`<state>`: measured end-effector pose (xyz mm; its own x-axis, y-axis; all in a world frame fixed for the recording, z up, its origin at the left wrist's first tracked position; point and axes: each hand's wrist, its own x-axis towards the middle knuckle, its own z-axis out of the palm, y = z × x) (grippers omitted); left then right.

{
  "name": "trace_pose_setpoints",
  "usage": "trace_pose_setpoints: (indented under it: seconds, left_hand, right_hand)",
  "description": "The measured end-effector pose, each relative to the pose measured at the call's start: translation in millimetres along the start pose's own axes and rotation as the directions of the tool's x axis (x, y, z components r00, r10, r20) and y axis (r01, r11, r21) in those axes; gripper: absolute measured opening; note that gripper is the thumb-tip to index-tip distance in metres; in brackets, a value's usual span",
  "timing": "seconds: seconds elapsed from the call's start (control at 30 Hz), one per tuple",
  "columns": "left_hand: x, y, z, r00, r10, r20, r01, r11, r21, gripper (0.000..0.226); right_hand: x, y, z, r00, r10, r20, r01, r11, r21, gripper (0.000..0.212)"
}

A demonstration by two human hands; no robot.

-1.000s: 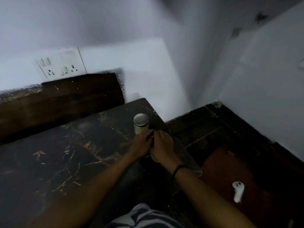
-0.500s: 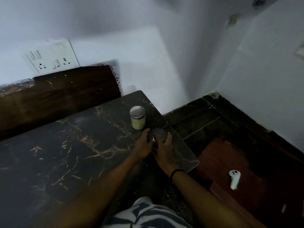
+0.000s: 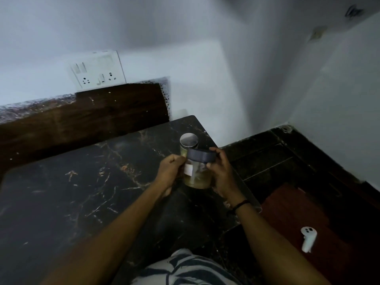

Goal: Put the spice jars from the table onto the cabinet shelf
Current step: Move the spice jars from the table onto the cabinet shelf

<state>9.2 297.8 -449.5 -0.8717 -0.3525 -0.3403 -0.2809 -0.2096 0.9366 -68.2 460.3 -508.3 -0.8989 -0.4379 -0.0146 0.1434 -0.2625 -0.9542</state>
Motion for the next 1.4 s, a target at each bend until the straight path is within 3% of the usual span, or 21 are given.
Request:
trace_pose_setpoints:
  seconds: [0.1,0.2,0.37,0.57,0.83,1.0,1.2,1.3,1.4]
  left_hand:
    - [-5,1,-7,0.995,-0.069,0.074,0.08,0.985,-0.155,0.04]
    - [-7,-4,-14,0.991,-0.1,0.089,0.118,0.967,-0.227,0.045]
    - [-11,-21,-31,0.993,-0.118,0.013,0.118,0.963,-0.241,0.038]
    - [-9,-17,-44,0.997,-0.067,-0.049,0.053,0.969,-0.239,0.037]
    - [11,75,-48,0.972,0.176,-0.155,-0.217,0.927,-0.307,0.014]
    - [14,159,-49,0.907,0.368,-0.205,-0.415,0.867,-0.277,0.021]
    - [11,248,-42,0.772,0.541,-0.333,-0.611,0.776,-0.155,0.031]
    - [5,276,-41,0.692,0.606,-0.392,-0.67,0.742,-0.035,0.029]
    - [-2,296,-44,0.635,0.68,-0.368,-0.719,0.694,0.041,0.025]
  right_hand:
    - [2,0,19,0.993,0.116,0.026,-0.118,0.946,0.302,0.049]
    - [-1,8,31,0.967,0.246,0.069,-0.251,0.863,0.439,0.057]
    - [-8,27,42,0.935,0.348,0.069,-0.339,0.818,0.464,0.04]
    - [-2,20,56,0.934,0.356,0.021,-0.342,0.876,0.34,0.032]
    - [43,-68,108,0.995,0.096,-0.001,-0.093,0.971,0.221,0.013]
    - [65,-144,143,0.985,-0.151,0.082,0.139,0.98,0.141,0.028]
    - [87,-222,175,0.937,-0.323,0.134,0.319,0.946,0.051,0.044]
    - [95,-247,187,0.914,-0.396,0.088,0.395,0.918,0.035,0.038]
    - [105,-265,193,0.907,-0.421,0.009,0.42,0.905,0.061,0.024]
